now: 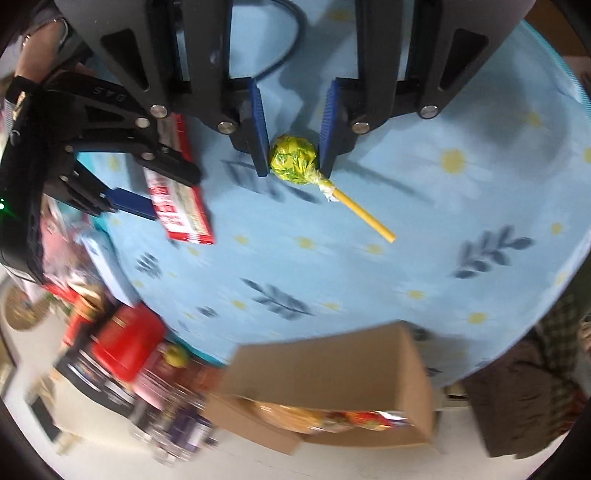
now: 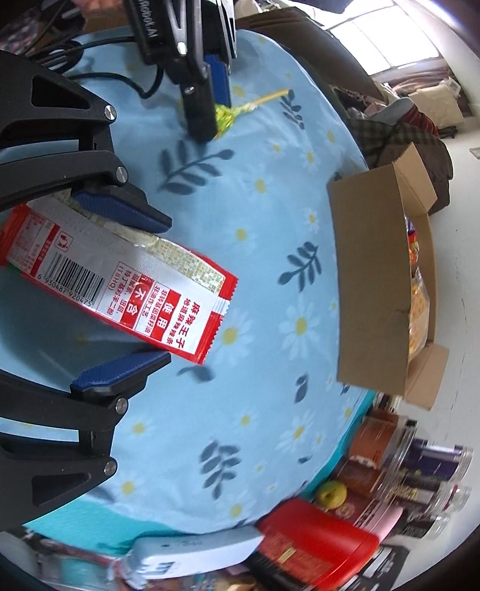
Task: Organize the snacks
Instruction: 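Grasp the red-white packet with the right tool while the left tool holds the lollipop, then lift the red-white packet with the right tool while the left tool holds the lollipop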
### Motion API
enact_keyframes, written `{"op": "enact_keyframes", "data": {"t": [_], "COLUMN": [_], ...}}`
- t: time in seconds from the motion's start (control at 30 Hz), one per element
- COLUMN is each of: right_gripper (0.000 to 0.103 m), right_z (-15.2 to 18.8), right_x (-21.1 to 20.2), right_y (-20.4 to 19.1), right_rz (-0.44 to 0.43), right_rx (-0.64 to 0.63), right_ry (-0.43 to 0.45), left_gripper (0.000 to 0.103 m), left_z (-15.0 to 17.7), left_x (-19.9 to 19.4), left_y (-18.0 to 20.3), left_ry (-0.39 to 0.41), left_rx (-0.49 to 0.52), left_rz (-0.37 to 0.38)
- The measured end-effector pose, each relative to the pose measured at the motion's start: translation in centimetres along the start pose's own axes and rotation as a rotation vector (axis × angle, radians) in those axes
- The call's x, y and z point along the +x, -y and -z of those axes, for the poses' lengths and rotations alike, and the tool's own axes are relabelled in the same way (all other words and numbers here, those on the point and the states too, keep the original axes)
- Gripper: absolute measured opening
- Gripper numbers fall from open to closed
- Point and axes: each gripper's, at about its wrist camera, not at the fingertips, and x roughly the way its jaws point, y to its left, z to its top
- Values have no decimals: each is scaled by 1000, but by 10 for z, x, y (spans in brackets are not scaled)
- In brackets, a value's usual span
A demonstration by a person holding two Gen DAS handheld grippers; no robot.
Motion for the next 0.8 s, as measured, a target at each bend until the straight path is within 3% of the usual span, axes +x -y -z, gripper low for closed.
{"op": "enact_keyframes", "data": {"t": [0.23, 0.37, 0.5, 0.57, 0.8], "right_gripper": [65, 69, 72, 86, 87], "right_z": [34, 47, 52, 53, 60], "right_x": [-24, -33, -39, -41, -43], "right_y": [18, 28, 30, 29, 25], "right_rz": [1, 38, 50, 70, 61], "right_rx": [4, 90, 146, 169, 206], "right_ry": [3, 20, 42, 63, 71], "left_gripper": [26, 26, 26, 26, 26], "left_z": [14, 20, 20, 19, 10], "left_x": [4, 7, 10, 11, 17], "left_y": [39, 53, 53, 53, 55], "left_ry": [-36, -40, -32, -26, -36], "left_rx": [90, 126, 114, 102, 100], "left_rz": [47, 35, 29, 32, 16]}}
